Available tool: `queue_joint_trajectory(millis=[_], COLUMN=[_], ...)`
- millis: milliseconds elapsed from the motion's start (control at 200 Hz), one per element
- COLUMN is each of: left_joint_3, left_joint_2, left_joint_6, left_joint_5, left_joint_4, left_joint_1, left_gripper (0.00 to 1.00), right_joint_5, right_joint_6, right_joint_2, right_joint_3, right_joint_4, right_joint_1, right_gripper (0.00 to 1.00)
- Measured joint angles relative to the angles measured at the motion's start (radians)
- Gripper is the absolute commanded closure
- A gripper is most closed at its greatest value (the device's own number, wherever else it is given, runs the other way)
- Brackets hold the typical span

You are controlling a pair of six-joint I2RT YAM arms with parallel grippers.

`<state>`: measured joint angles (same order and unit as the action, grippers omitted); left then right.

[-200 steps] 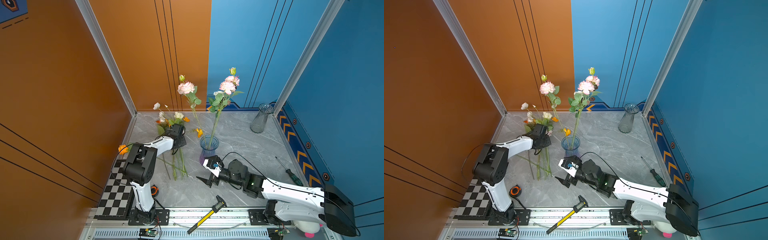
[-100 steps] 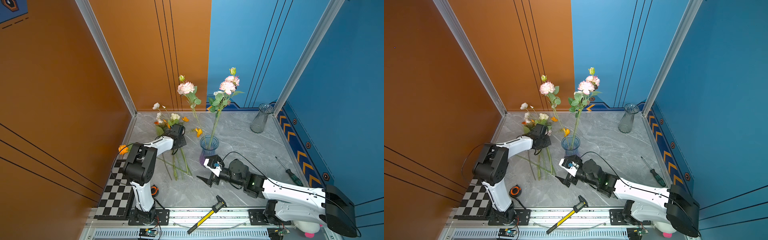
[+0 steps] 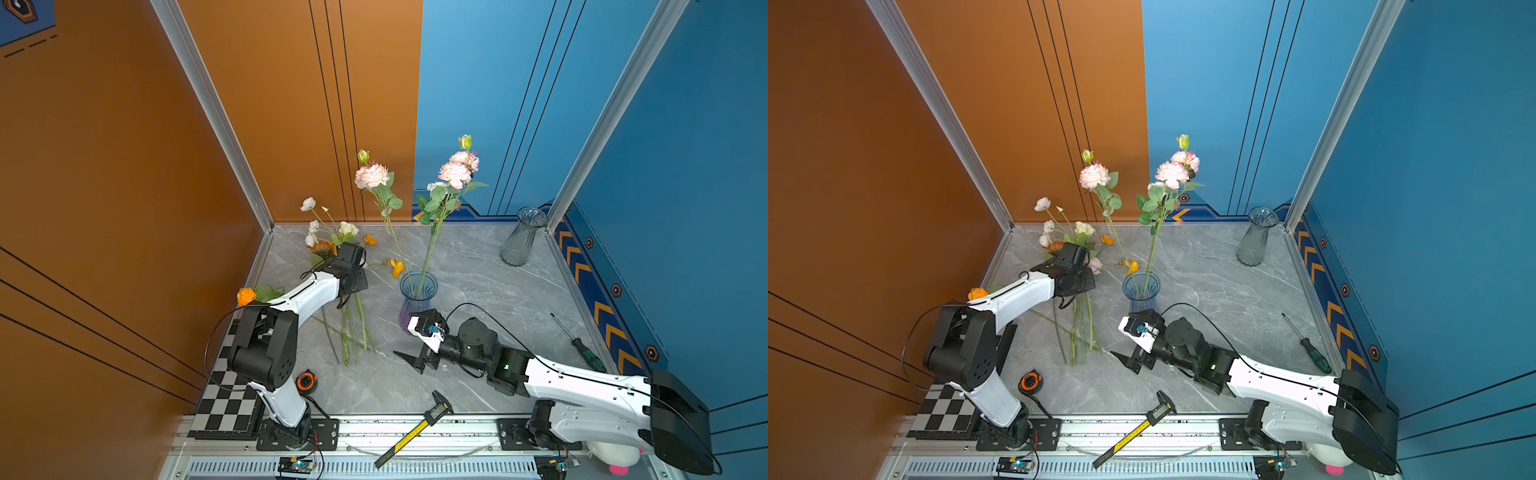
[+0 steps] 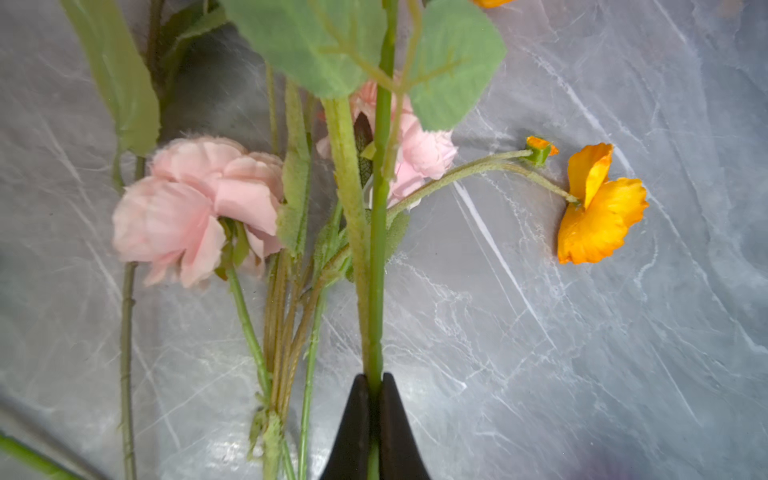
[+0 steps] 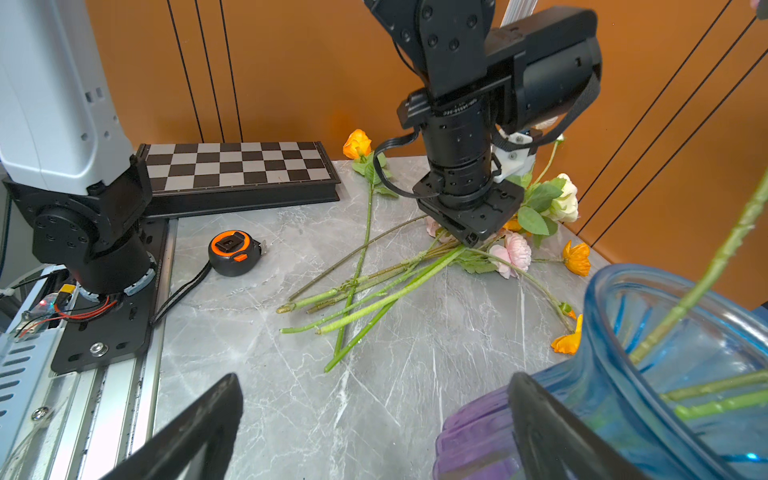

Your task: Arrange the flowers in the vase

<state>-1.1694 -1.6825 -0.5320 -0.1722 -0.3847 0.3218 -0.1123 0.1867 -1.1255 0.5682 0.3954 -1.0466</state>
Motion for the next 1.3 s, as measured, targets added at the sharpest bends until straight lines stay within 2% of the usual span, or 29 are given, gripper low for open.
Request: queue_joint_trajectory(millis=[335, 621, 876, 976, 1101, 1211, 1296], left_joint_3=[-0.022, 0.022, 0.052, 0.097, 0.159, 0.233, 0.3], left_joint_2=[0.064, 0.06, 0.059, 0.139, 0.308, 0.449, 0.558], left_joint_6=[0.066, 0.08, 0.08, 0.079, 0.072, 0.059, 0.042], left_joint_5=[-0.039, 0.043, 0.058, 0.058, 0.062, 0.072, 0.081], left_joint_4=[-0.1, -0.154, -0.164, -0.167, -0.159, -0.132, -0.104], left_joint_1=[0.001, 0.009, 0.023, 0.037, 0.046, 0.049, 0.051], left_gripper=[0.98, 0.97, 0.99, 0.99, 0.99, 0.99, 0.99], right_joint_5=[-0.001, -0.001, -0.002, -0.006, -0.024, -0.058, -0.076], right_joint_6=[0.0, 0.0, 0.0, -0.008, -0.041, -0.101, -0.145], right_joint_2=[0.0, 0.0, 0.0, -0.009, -0.046, -0.108, -0.172], right_joint_3=[0.0, 0.0, 0.0, 0.0, 0.039, 0.158, 0.278], right_joint_4=[0.0, 0.0, 0.0, 0.0, -0.035, -0.122, -0.181], right_joint_1=[0.002, 0.005, 0.006, 0.007, 0.007, 0.01, 0.008], right_gripper=[0.0, 0.0, 0.0, 0.0, 0.03, 0.13, 0.14])
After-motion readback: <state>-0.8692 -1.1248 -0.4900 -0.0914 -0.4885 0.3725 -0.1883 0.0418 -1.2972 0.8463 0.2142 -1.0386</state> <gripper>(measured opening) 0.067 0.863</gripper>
